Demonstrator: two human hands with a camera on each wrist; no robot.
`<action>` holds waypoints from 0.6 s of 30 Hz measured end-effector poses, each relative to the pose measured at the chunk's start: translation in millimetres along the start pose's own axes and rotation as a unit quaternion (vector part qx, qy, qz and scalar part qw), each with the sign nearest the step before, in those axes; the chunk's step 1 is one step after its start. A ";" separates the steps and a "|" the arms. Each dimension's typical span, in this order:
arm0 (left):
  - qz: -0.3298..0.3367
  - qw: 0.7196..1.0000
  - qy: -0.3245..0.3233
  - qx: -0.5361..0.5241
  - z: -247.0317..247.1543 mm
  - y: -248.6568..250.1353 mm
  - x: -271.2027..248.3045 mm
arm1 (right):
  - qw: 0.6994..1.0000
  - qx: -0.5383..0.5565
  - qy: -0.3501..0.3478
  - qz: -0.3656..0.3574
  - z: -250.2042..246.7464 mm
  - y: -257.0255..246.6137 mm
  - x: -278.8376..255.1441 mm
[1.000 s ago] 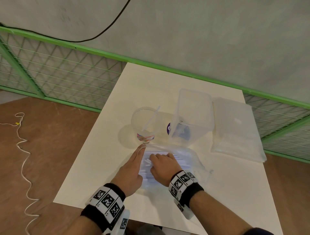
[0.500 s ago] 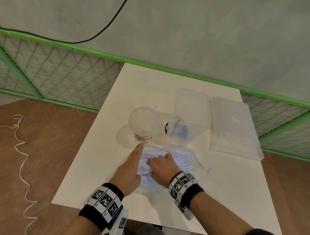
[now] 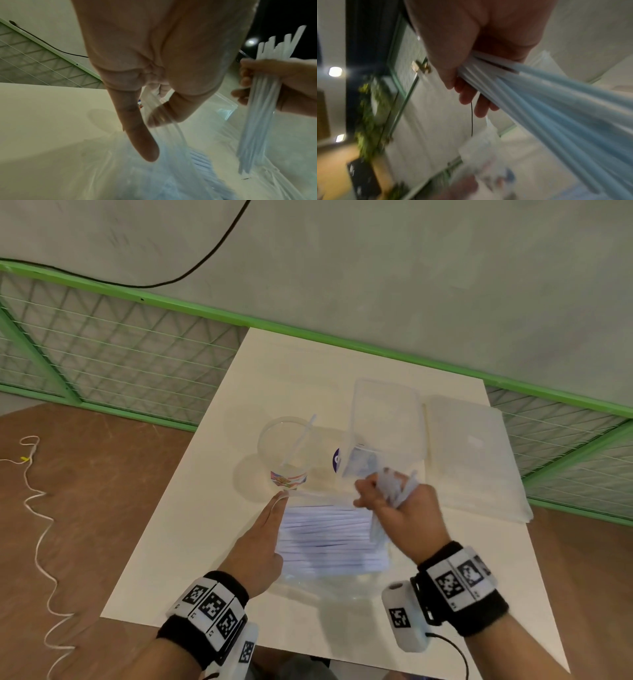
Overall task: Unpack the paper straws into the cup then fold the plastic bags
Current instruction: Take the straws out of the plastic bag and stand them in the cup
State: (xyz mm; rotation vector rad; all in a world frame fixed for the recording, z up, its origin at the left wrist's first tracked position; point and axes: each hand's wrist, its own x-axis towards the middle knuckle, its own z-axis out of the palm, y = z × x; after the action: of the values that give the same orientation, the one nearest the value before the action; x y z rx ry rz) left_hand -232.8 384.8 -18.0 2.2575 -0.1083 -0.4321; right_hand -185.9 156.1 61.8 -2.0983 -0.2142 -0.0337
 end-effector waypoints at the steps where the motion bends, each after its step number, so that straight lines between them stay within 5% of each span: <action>1: 0.001 1.000 -0.001 0.001 0.1 -0.4 0.5 | 0.997 0.068 0.031 0.020 -3.4 -7.9 1.2; 5: -0.001 1.000 -0.005 -0.004 0.7 0.0 2.2 | 0.966 0.227 0.078 0.095 11.0 -5.2 -2.3; 11: 0.003 1.000 -0.005 -0.013 -0.3 -0.9 1.5 | 0.989 0.077 0.034 0.123 29.3 38.2 -18.1; 18: -0.002 1.000 -0.008 -0.016 -0.3 -0.1 0.8 | 0.990 0.002 0.001 0.139 13.7 32.0 -11.6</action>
State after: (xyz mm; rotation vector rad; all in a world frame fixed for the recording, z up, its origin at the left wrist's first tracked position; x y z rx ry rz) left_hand -232.0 384.9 -18.1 2.2224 -0.1050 -0.4520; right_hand -192.8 150.3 26.2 -2.1059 0.0799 0.1305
